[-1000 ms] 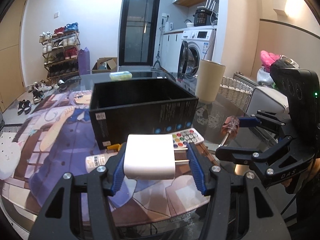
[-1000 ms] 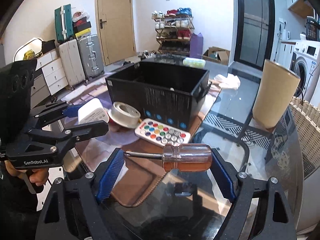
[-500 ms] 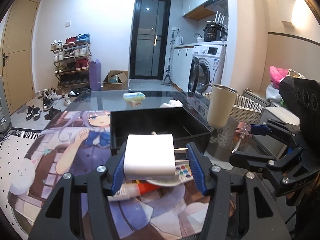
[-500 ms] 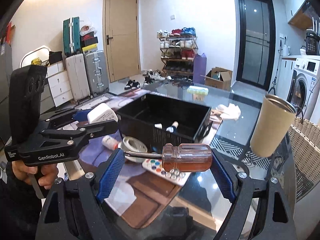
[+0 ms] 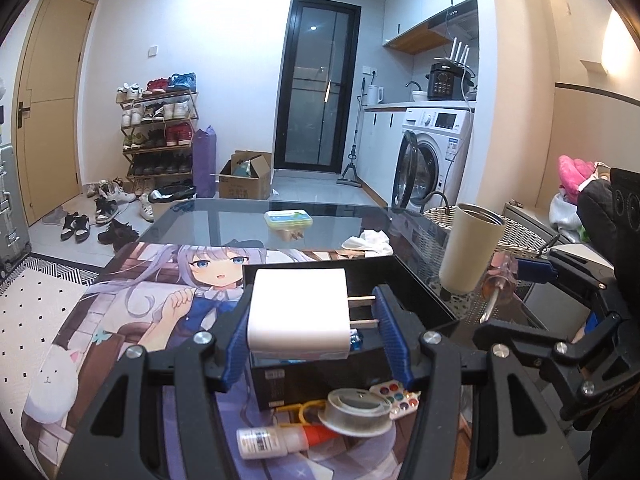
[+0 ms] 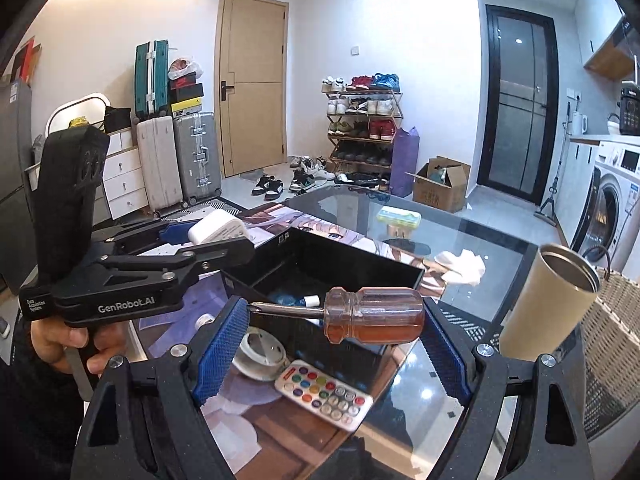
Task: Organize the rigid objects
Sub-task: 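Lift the screwdriver and charger and carry both over the black box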
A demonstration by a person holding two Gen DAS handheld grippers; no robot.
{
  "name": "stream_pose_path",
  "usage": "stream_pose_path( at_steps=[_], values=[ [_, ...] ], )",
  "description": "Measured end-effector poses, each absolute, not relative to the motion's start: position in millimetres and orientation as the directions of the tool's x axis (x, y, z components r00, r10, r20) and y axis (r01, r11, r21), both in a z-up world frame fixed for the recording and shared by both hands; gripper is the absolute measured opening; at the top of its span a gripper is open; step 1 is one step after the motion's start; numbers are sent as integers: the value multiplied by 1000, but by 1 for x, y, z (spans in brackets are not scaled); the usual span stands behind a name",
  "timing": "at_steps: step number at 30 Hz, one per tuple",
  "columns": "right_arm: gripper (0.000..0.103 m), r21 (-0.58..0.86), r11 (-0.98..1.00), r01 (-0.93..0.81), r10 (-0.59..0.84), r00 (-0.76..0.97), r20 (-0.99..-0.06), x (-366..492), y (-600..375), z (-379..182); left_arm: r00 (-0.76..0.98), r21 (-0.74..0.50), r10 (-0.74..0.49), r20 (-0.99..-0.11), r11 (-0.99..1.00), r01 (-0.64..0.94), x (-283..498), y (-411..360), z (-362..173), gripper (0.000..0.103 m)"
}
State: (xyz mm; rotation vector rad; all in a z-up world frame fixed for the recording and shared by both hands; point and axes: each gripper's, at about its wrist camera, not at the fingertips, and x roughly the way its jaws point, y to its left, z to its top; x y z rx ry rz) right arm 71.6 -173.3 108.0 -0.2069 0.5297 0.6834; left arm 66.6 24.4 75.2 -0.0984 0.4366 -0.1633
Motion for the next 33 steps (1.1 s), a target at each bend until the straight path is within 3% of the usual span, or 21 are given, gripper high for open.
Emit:
stream_pose_path(
  at_steps=[33],
  values=[
    [85,-26,718,-696,563,602,-567,159,-141,60,873,-69,-91,-480,995,66,143,22,36,56]
  ],
)
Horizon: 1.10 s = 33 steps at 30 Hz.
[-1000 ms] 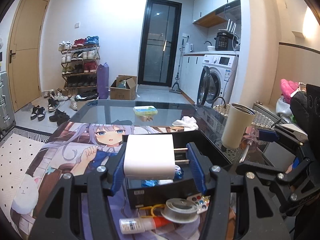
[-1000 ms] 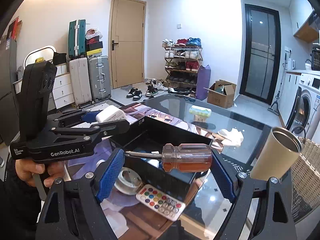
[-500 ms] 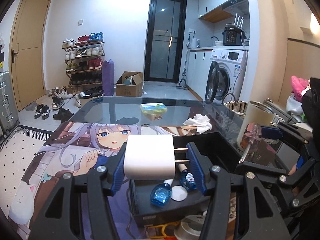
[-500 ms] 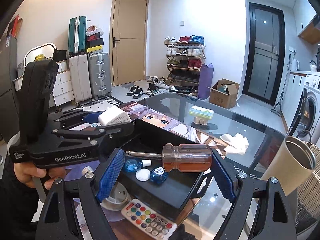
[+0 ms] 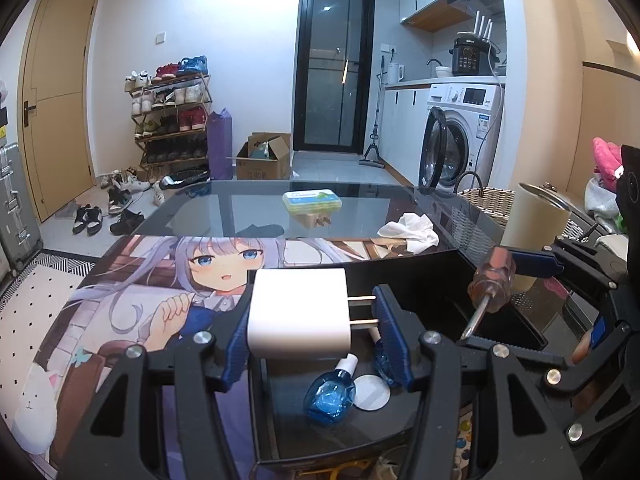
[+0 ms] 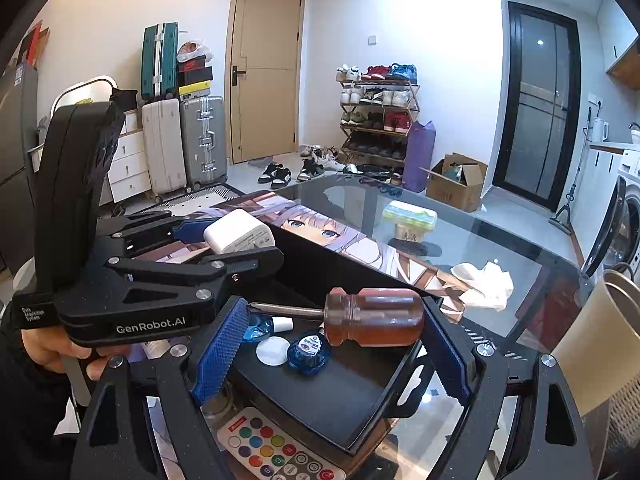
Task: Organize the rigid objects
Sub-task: 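Lift the screwdriver and charger and carry both over the black box, then lower the screwdriver and charger into the box and open both tools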
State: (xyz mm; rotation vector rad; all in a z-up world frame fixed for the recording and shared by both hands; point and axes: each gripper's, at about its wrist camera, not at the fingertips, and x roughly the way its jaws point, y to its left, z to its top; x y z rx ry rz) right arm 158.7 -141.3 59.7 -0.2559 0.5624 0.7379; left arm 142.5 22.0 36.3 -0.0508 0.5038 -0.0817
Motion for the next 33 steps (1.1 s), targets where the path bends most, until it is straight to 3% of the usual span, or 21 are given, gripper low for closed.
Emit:
stream_pose_path(
  at_steps=[6,25,26,27,28,30,33],
  values=[
    [86,-26,712,-702,563,592,-576,171,-141,52,875,-31,-60,-481,998,52,144,18,35,56],
    [87,-48,703,-710,566,599,-567,180,-140,40,853,-66,-122,-508,993,103,147,19,34,57],
    [90,-52,709,-704,559,605,-566,179,-141,40,852,-69,-125,-508,992,104,147,20,34,61],
    [102,-56,726,-686,544,622,-564,180,-143,40,856,-75,-130,-500,991,107,145,20,36,69],
    [103,-44,732,-680,545,623,-561,180,-147,40,862,-81,-135,-489,991,109,143,20,38,74],
    [103,-23,750,-661,535,626,-567,180,-154,44,875,-76,-125,-467,992,101,134,18,43,99],
    [103,-15,798,-602,486,658,-575,176,-166,53,890,-93,-124,-439,991,92,121,22,52,103]
  ],
)
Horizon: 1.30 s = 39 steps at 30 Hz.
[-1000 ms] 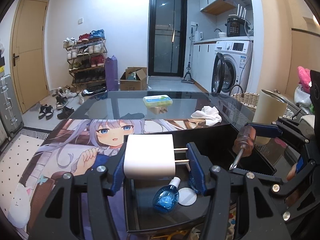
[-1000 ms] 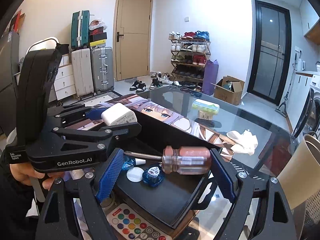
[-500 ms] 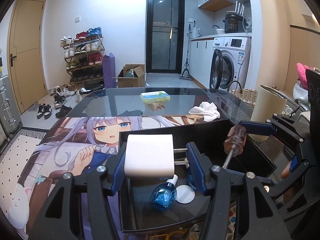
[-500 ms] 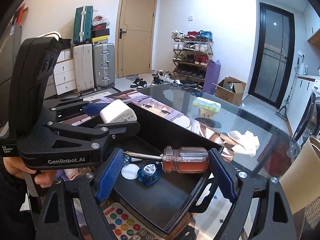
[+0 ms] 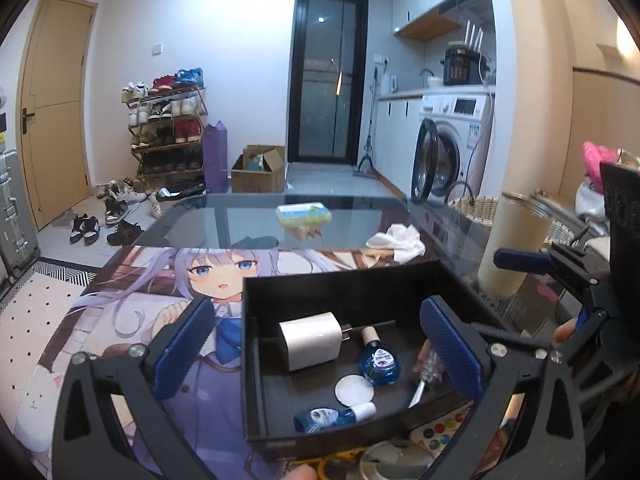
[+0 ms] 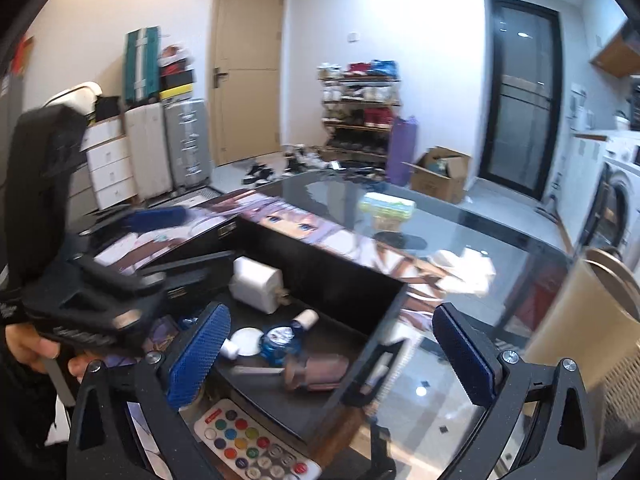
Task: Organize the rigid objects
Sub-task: 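Lower the screwdriver and charger into the box and open both tools, then withdraw both open tools away from the box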
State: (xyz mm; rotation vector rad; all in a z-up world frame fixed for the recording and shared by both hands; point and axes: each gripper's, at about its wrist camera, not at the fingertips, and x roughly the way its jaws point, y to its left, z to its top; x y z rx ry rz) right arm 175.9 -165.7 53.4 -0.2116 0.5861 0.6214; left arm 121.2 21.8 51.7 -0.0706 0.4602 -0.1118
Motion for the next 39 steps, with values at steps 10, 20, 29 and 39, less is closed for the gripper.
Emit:
stream_pose_path(
  at_steps=[10,20,29,39],
  values=[
    [103,44,837,-545,432,610,-664,146,-186,47,865,-115,-102,-491,992,52,83,44,50,103],
    [103,67,812,-579,442,538,-718,112,-178,33,847,-104,-83,-525,994,33,52,52,33,103],
    [103,61,814,-578,396,475,-786,106,-166,12,812,-94,-80,-579,995,30,41,53,17,103],
    [103,77,833,-548,355,423,-834,116,-156,-7,780,-78,-75,-622,996,34,43,53,2,103]
  ],
)
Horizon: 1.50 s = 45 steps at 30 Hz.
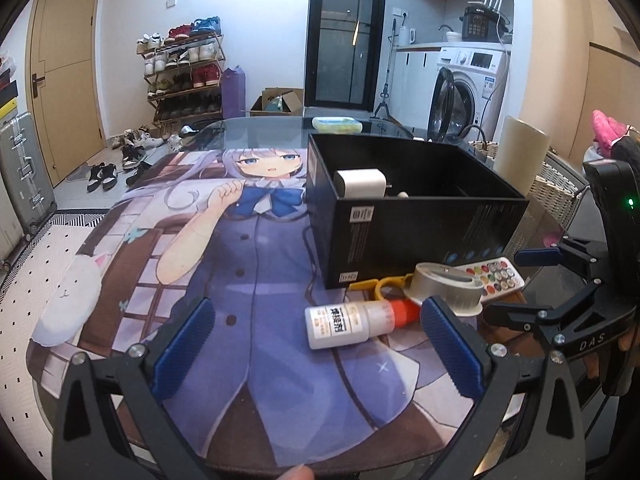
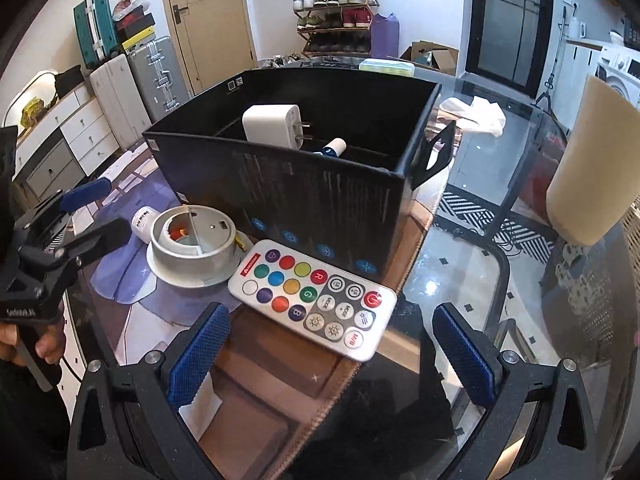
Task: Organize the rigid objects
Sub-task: 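Withdraw both open tools away from the box, then move the left tool to the white glue bottle while the right tool approaches the remote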
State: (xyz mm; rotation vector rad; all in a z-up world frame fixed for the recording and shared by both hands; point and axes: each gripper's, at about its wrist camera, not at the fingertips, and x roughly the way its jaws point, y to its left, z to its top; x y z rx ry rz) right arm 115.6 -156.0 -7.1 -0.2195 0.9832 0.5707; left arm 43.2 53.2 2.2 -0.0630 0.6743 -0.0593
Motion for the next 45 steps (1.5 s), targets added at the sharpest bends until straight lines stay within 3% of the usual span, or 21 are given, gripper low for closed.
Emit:
stream_pose_path(
  at_steps=[26,37,45],
  values=[
    [103,41,844,-535,313,429,-847,125,-149,-5,728,-62,-84,-680,996,57,55,50,-12,103],
    [103,39,838,-544,316,426,-848,122,-152,-4,657,-67,-103,-747,995,80,73,32,-18,103],
    [103,38,835,-549,319,425,-847,122,-152,-4,643,-33,-60,-764,998,53,83,17,-20,103]
  ],
)
